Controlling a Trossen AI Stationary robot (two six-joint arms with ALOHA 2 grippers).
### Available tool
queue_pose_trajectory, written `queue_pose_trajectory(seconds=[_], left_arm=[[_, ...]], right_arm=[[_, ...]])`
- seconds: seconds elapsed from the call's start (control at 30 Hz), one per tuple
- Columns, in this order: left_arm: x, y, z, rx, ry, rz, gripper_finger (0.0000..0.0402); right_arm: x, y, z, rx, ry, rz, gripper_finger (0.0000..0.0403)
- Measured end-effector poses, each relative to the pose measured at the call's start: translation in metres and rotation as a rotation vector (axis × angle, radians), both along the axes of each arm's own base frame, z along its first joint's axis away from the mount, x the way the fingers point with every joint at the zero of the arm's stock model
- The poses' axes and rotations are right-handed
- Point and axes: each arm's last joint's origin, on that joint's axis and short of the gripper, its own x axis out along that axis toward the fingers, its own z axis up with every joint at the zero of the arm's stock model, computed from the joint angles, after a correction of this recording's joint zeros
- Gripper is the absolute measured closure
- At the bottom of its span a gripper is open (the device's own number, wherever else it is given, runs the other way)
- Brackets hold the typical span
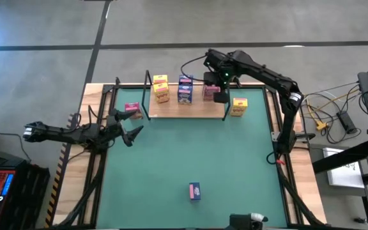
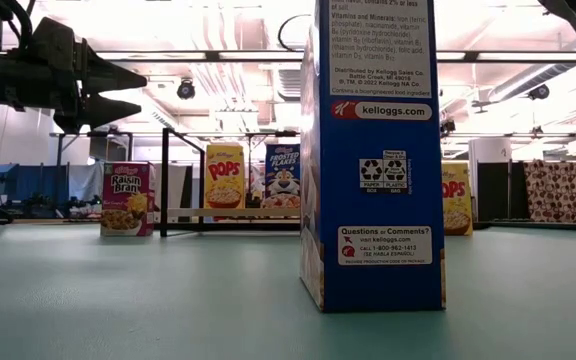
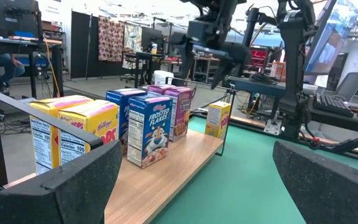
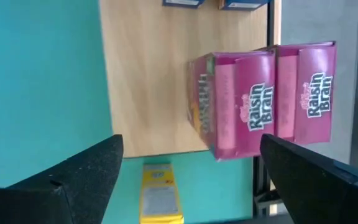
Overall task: Stack cereal on shelf
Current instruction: Move the yellow cereal box to the front of the shelf
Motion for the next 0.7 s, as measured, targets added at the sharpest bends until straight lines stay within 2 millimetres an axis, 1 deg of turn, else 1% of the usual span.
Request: queue_pose_trajectory(seconds=[0.17, 0.23, 0.33, 0.43, 0.6, 0.7], left_arm=[[0.0, 0.0, 0.0, 0.0, 0.0, 0.0, 0.0002], [0.0, 0.0, 0.0, 0.0, 0.0, 0.0, 0.0002], [0.0, 0.0, 0.0, 0.0, 0.0, 0.001, 0.0002], [0.0, 0.0, 0.0, 0.0, 0.0, 0.0, 0.0002], [0.0, 0.0, 0.0, 0.0, 0.0, 0.0, 0.0002], [0.0, 0.0, 0.0, 0.0, 0.0, 0.0, 0.0002]], right_arm=[[-0.001, 0.012, 0.012, 0.013, 0.024, 0.025, 0.0034], [-0.004, 0.017, 0.016, 0.026, 0.05, 0.03, 0.0034], [-0.012, 0.026, 0.018, 0.069, 0.108, 0.022, 0.0034], [-0.017, 0.032, 0.018, 0.078, 0.123, 0.002, 0.0034], [-0.038, 0.044, 0.021, 0.088, 0.129, 0.002, 0.0034], [-0.052, 0.053, 0.019, 0.098, 0.143, -0.036, 0.0034]])
